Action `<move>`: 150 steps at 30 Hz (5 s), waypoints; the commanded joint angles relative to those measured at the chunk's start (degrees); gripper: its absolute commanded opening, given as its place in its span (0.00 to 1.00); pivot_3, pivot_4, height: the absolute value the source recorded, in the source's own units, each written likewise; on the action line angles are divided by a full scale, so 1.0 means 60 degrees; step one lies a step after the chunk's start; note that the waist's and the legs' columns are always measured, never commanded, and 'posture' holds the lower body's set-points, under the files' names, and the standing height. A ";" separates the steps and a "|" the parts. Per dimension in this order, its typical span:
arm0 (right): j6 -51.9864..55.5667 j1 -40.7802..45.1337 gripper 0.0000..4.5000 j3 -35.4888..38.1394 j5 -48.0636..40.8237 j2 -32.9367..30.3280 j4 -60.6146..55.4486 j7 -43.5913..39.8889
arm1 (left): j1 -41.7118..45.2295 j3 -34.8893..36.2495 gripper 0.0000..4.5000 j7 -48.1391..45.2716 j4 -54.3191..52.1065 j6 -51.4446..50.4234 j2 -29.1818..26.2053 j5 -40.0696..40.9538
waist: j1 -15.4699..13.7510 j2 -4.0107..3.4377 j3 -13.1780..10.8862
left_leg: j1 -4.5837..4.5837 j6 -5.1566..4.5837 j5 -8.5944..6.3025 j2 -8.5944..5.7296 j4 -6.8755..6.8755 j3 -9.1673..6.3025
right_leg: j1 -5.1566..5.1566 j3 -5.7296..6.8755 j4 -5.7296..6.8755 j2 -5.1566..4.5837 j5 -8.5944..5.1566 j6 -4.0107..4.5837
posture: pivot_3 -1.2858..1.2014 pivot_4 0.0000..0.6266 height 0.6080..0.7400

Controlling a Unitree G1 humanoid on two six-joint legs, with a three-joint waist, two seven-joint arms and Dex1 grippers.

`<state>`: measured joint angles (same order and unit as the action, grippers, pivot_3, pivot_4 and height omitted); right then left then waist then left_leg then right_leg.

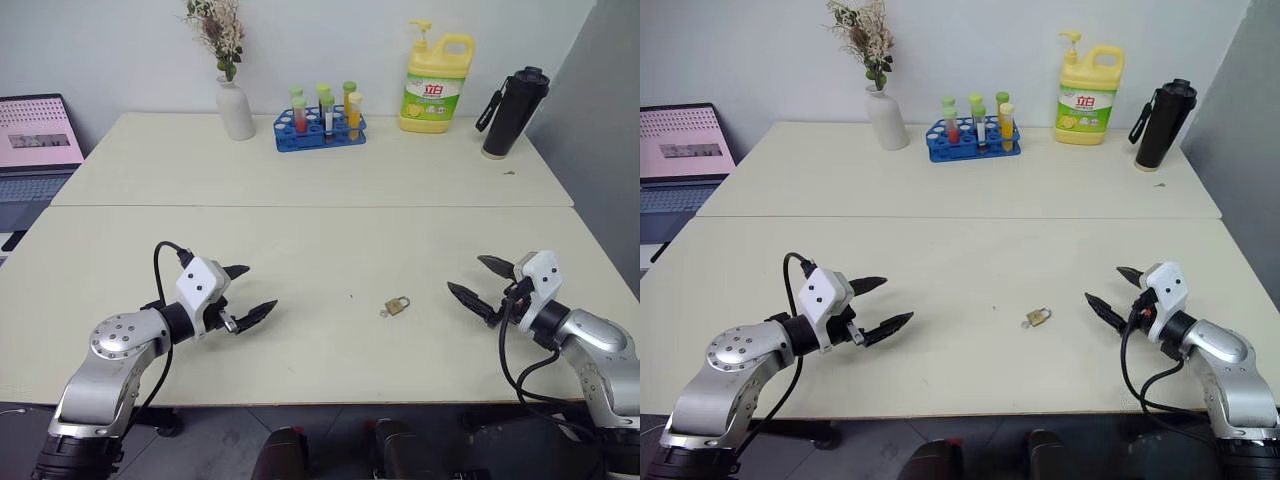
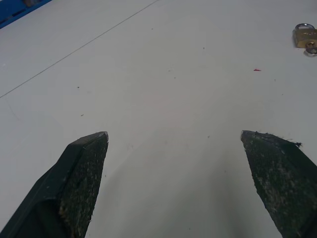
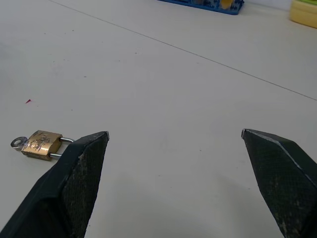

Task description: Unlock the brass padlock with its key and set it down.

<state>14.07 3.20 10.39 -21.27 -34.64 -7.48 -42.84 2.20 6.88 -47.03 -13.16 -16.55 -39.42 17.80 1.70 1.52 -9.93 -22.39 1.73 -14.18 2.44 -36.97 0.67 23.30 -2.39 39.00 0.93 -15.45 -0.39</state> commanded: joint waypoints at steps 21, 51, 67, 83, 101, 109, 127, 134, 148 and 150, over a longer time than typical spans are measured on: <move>0.0329 -0.0068 1.00 0.0350 -0.0542 -0.0372 -0.0911 -0.0266 | 0.0871 0.0306 1.00 -0.1926 -0.0034 0.0314 -0.0614 0.1209 | 0.0001 0.0000 0.0000 | -0.0001 0.0000 0.0000 -0.0001 -0.0001 0.0000 | 0.0000 0.0001 0.0001 0.0001 0.0000 0.0000 | 0.52 0.24 1.00; -0.1541 0.5404 1.00 -0.5263 0.2384 -0.1163 0.3300 -0.5512 | -0.0028 -0.1336 1.00 -0.2745 -0.1646 0.0293 -0.1485 0.0291 | 0.0020 0.0033 -0.0033 | -0.0026 -0.0001 0.0000 0.0000 -0.0008 0.0002 | 0.0026 0.0005 -0.0004 0.0004 -0.0007 0.0014 | 0.52 0.24 1.00; -0.3474 0.6343 0.72 -0.5612 0.3500 -0.0101 0.5936 -0.6331 | -0.0084 -0.1312 1.00 -0.2584 -0.1817 0.0313 -0.1393 0.0368 | 0.0014 0.0031 -0.0034 | -0.0015 -0.0001 0.0000 0.0012 -0.0006 -0.0008 | 0.0022 0.0015 0.0011 0.0005 -0.0009 0.0040 | 0.52 0.24 1.00; -0.2637 0.5067 0.21 -0.4215 0.3268 -0.0419 0.3509 -0.4496 | 0.0326 -0.1099 1.00 -0.1528 -0.1308 -0.0950 -0.0531 0.0902 | -0.0002 0.0030 -0.0034 | 0.0016 -0.0001 0.0001 0.0014 -0.0005 -0.0008 | -0.0006 0.0012 0.0016 0.0005 -0.0006 0.0042 | 0.52 0.24 1.00; -0.4676 0.1512 0.21 -0.3388 0.8527 -0.0750 -0.1973 0.1625 | 0.2877 -0.2225 1.00 -0.1369 -0.0162 -0.1476 0.0251 0.0323 | 0.0002 0.0035 -0.0033 | 0.0004 0.0006 0.0002 -0.0001 -0.0006 0.0003 | 0.0004 0.0007 0.0012 0.0010 0.0002 0.0020 | 0.52 0.24 1.00; -0.5897 0.1772 0.21 -0.3458 0.9002 -0.0494 -0.2016 0.2807 | 0.4243 -0.2242 1.00 -0.1140 -0.0122 -0.2807 0.1080 0.1032 | -0.0021 0.0043 -0.0036 | -0.0017 0.0005 0.0003 -0.0028 -0.0016 0.0006 | 0.0004 0.0008 0.0006 0.0013 0.0003 0.0017 | 0.52 0.24 1.00; -0.6806 0.2283 0.21 -0.3601 0.8792 -0.0214 -0.1488 0.2969 | 0.5578 -0.1985 0.91 -0.1439 0.0175 -0.4671 0.1380 0.2581 | 0.0008 0.0045 -0.0036 | -0.0019 0.0005 0.0004 -0.0113 -0.0016 -0.0037 | 0.0003 0.0009 0.0010 -0.0002 0.0003 0.0013 | 0.52 0.24 1.00; -0.6782 0.2294 0.21 -0.3581 0.8719 -0.0191 -0.1482 0.2917 | 0.5459 -0.2266 0.43 -0.1698 0.0148 -0.4623 0.1162 0.2485 | 0.0004 0.0045 -0.0036 | -0.0020 0.0006 0.0004 -0.0114 -0.0017 -0.0037 | 0.0003 0.0009 0.0011 -0.0003 0.0003 0.0013 | 0.52 0.24 1.00; -0.6684 0.2273 0.21 -0.3642 0.8433 -0.0149 -0.1619 0.2725 | 0.5477 -0.2515 0.00 -0.1464 0.0278 -0.4318 0.1494 0.2156 | 0.0002 0.0045 -0.0036 | -0.0020 0.0005 0.0004 -0.0115 -0.0018 -0.0038 | 0.0003 0.0008 0.0011 -0.0003 0.0003 0.0013 | 0.52 0.24 1.00; -0.6661 0.2264 0.21 -0.3651 0.8411 -0.0150 -0.1627 0.2711 | 0.5448 -0.2502 0.00 -0.1491 0.0256 -0.4313 0.1479 0.2163 | 0.0002 0.0045 -0.0036 | -0.0020 0.0005 0.0004 -0.0115 -0.0018 -0.0038 | 0.0003 0.0008 0.0012 -0.0003 0.0004 0.0013 | 0.52 0.24 1.00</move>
<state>-25.58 16.38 -11.97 30.35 -35.62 -15.28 -26.33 34.42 -8.69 -55.82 -10.71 -43.47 -30.98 30.51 1.71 1.79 -10.14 -22.51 1.76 -14.15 1.75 -37.08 0.44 23.31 -2.33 39.07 0.91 -15.43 -0.31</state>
